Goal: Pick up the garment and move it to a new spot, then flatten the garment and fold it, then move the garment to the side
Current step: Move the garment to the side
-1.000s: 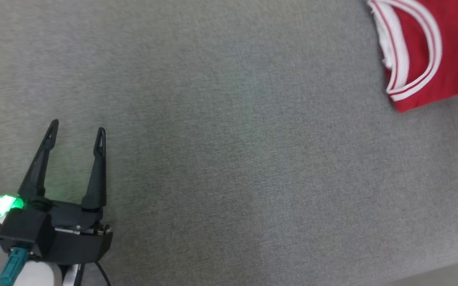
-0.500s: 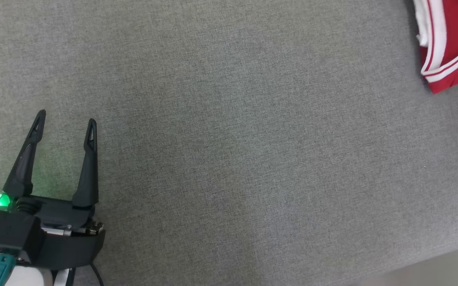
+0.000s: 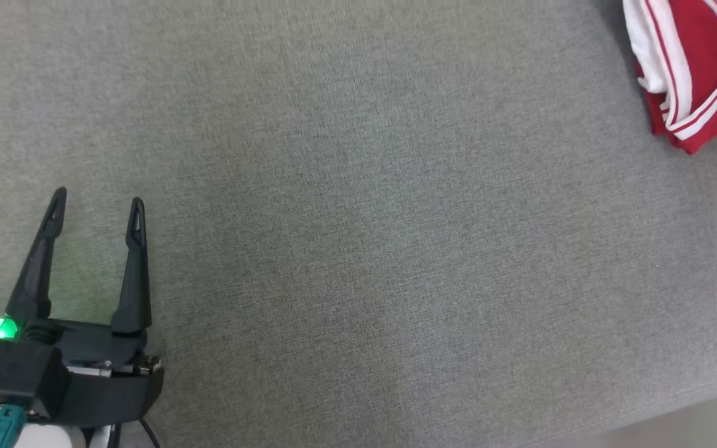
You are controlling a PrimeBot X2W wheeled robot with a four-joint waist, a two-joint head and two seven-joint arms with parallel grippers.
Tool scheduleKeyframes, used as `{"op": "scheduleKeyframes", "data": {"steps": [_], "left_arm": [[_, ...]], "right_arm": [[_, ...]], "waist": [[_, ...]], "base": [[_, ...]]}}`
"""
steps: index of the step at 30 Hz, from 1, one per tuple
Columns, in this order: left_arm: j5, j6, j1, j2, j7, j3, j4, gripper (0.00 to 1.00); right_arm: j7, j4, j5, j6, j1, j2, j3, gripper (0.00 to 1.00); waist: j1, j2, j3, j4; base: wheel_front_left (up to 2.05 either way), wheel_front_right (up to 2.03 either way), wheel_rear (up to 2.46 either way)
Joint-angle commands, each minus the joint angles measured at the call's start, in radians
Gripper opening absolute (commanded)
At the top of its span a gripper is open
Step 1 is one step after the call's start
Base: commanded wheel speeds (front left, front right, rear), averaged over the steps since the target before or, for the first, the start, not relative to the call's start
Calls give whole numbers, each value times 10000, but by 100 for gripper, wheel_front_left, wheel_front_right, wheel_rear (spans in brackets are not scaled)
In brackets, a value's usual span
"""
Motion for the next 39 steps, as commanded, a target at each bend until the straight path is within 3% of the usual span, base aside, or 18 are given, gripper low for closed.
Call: {"op": "scheduleKeyframes", "data": {"steps": [1,8,19,29,39], "left_arm": [[-144,52,159,-66,-99,0,128,100],[-326,188,694,-315,-340,34,720,100],[-675,342,1683,-652,-451,154,1308,100],[-752,246,2069,-975,-447,181,1506,100],[-735,115,2304,-1178,-448,237,1681,100]], "right_arm": [[-232,-140,57,-27,63,156,51,100],[-854,-1171,302,-27,783,674,193,100],[-893,-3220,299,-27,2920,1375,-200,100],[-577,-5100,-102,-25,6186,2082,-1688,100],[14,-7409,-849,-25,9428,3518,-3453,100]], "waist": [[0,-1,-424,137],[0,-1,-1740,498],[0,-1,-3421,1103],[0,-1,-4221,2008],[0,-1,-4613,2685]], "base": [[0,0,0],[0,0,0],[0,0,0],[0,0,0],[0,0,0]]}}
